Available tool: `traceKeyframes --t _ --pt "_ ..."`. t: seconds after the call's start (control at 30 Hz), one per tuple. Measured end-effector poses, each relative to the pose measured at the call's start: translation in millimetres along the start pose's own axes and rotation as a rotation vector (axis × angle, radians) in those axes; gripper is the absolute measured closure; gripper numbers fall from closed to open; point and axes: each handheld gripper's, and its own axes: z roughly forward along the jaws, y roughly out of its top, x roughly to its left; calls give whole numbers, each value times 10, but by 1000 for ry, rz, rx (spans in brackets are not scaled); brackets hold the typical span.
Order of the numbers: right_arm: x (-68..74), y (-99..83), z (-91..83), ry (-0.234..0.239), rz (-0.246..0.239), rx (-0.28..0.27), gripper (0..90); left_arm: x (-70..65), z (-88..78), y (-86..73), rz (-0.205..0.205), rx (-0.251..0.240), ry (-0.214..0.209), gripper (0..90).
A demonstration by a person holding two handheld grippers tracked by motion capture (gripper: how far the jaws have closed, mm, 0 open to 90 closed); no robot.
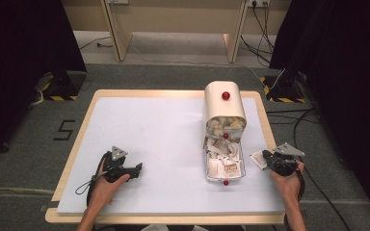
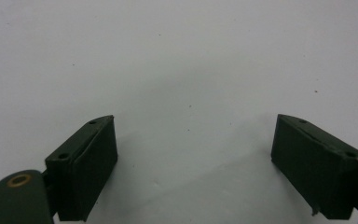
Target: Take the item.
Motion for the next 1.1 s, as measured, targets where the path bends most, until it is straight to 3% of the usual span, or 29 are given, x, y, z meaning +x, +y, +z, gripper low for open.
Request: traceKeyframes --t 0.27,0.53,0.83,0.97,1.1 --pt "14 14 49 -6 -13 10 886 1 -1 0 1 1 0 134" --pt "-4 6 35 -7 34 -2 833 1 -1 0 1 1 0 134" --pt "-1 46 -14 12 43 -35 800 0 0 0 -1 -1 -1 134" --pt "25 85 -61 29 82 -63 695 1 -1 0 0 1 -1 134" --pt "62 120 -104 6 104 -70 595 1 -1 -1 -1 0 -1 134"
